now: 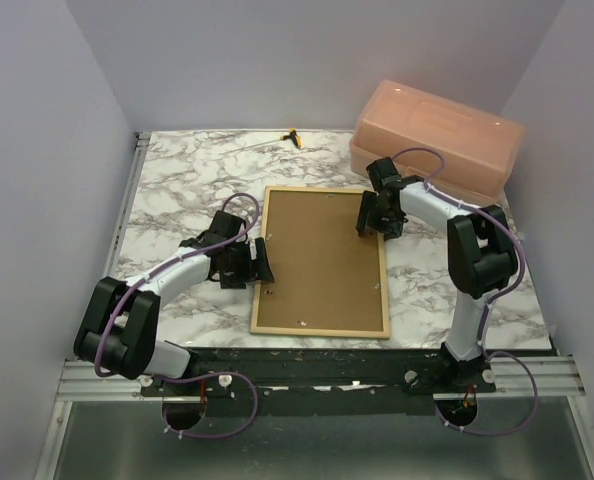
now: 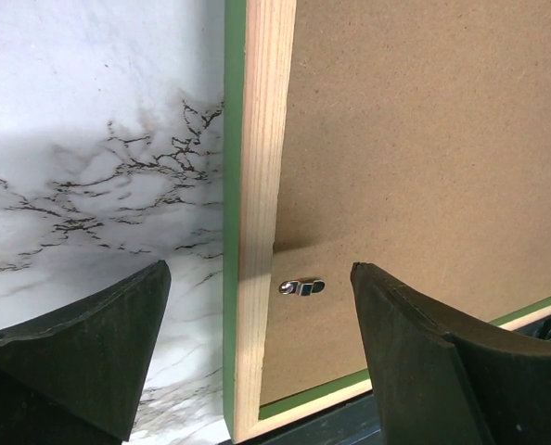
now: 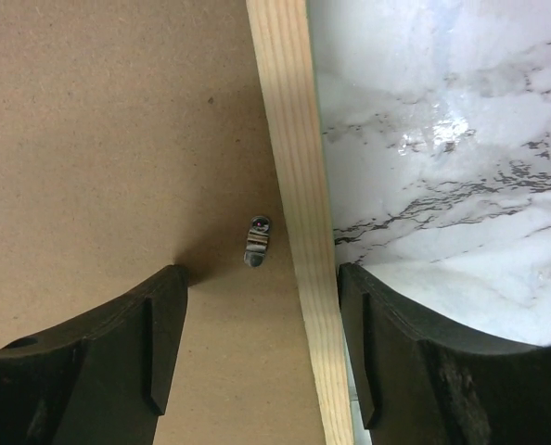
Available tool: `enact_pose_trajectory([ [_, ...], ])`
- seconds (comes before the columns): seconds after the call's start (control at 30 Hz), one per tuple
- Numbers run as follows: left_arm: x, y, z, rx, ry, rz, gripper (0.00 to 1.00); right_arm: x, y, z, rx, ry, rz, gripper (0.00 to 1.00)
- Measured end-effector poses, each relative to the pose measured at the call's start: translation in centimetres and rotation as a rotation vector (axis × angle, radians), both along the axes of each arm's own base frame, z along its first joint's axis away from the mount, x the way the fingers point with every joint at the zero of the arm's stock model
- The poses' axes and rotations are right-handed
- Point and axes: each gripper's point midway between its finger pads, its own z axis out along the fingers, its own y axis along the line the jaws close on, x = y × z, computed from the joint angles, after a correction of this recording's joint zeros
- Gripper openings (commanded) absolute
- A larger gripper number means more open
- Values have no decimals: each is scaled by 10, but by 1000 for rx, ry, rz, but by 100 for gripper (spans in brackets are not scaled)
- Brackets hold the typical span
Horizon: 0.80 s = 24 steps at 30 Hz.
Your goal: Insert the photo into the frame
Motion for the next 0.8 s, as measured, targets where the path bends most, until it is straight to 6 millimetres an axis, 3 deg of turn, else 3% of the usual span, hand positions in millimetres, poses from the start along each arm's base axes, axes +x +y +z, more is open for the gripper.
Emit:
enact_pose_trajectory([
  [0.17, 0, 0, 0, 2, -1, -5, 80, 5, -4, 2, -32, -10, -1, 66],
  [0.3, 0, 0, -1, 3, -2, -9, 79, 11, -7, 3, -51, -24, -6, 56],
  [0.5, 1, 0, -1, 3, -4, -13, 77, 10, -18, 3, -98, -22, -5, 1],
  [0.7, 1, -2, 0, -7, -6, -22, 77, 13, -21, 4, -142, -40, 31, 3],
  [0.77, 1, -2, 0, -8, -8, -24, 77, 13, -21, 4, -144, -41, 35, 16],
  [0.8, 1, -2, 0, -7, -8, -25, 77, 13, -22, 5, -144, -42, 38, 30],
])
